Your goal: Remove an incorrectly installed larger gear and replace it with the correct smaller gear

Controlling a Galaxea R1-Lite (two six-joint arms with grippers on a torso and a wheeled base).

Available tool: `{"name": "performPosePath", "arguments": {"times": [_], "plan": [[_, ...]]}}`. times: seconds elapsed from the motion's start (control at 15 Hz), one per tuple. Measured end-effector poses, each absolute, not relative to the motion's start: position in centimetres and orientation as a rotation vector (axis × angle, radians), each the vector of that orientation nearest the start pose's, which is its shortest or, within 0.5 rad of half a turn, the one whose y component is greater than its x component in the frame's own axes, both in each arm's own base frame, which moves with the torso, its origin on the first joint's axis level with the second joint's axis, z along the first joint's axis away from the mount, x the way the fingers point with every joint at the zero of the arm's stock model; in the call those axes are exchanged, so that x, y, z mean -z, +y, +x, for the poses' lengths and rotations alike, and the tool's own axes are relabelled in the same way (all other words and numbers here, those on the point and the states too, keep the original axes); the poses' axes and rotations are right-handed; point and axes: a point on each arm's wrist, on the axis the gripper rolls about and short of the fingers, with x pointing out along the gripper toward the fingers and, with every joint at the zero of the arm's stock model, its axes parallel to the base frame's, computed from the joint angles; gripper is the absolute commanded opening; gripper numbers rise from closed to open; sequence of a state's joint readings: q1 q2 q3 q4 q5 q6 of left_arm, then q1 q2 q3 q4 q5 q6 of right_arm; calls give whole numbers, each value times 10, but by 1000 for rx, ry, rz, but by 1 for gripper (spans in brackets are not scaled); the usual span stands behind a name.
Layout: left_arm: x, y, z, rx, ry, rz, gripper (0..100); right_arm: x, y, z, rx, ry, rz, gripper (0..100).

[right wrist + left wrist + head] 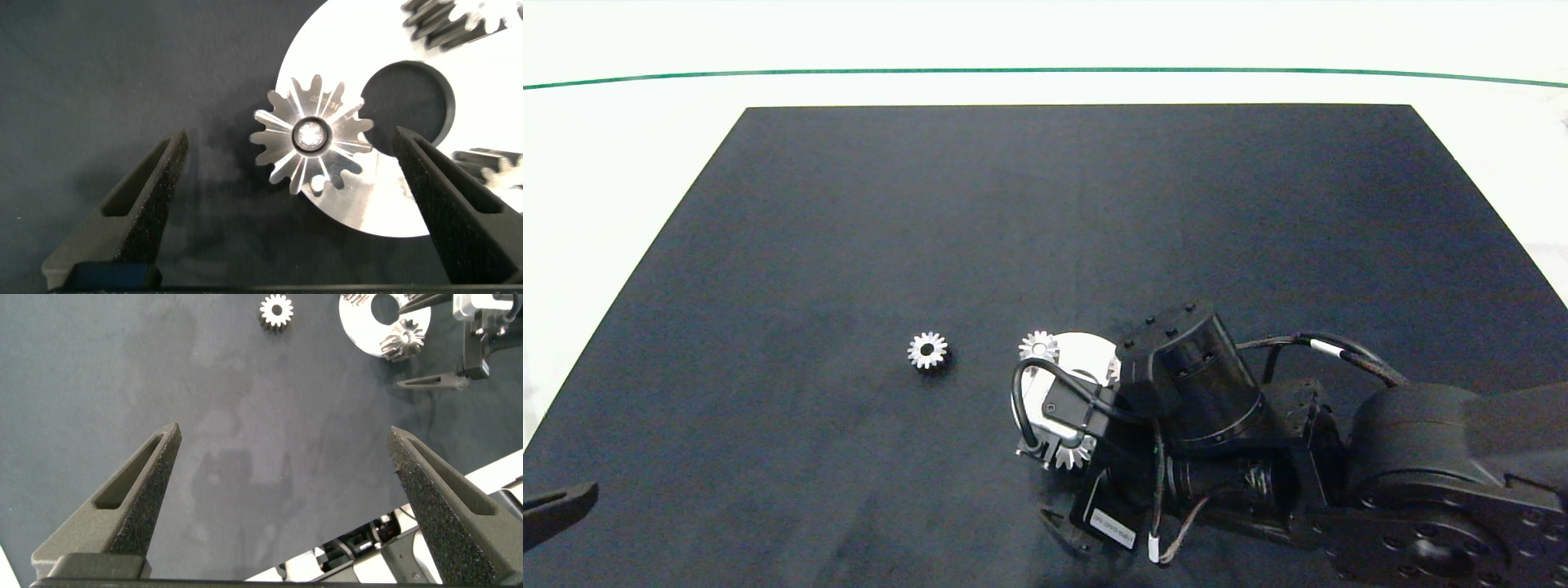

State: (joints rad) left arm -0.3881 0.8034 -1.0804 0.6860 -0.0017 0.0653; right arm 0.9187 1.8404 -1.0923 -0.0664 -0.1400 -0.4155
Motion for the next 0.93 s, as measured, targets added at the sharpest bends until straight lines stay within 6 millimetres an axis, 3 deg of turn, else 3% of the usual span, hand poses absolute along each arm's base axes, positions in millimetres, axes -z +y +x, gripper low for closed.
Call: {"name": "performPosePath", "arguments": {"times": [0.93], "plan": [[-296, -14, 32, 420, 370, 128, 100, -160, 266, 216, -846, 424, -715, 70]]}}
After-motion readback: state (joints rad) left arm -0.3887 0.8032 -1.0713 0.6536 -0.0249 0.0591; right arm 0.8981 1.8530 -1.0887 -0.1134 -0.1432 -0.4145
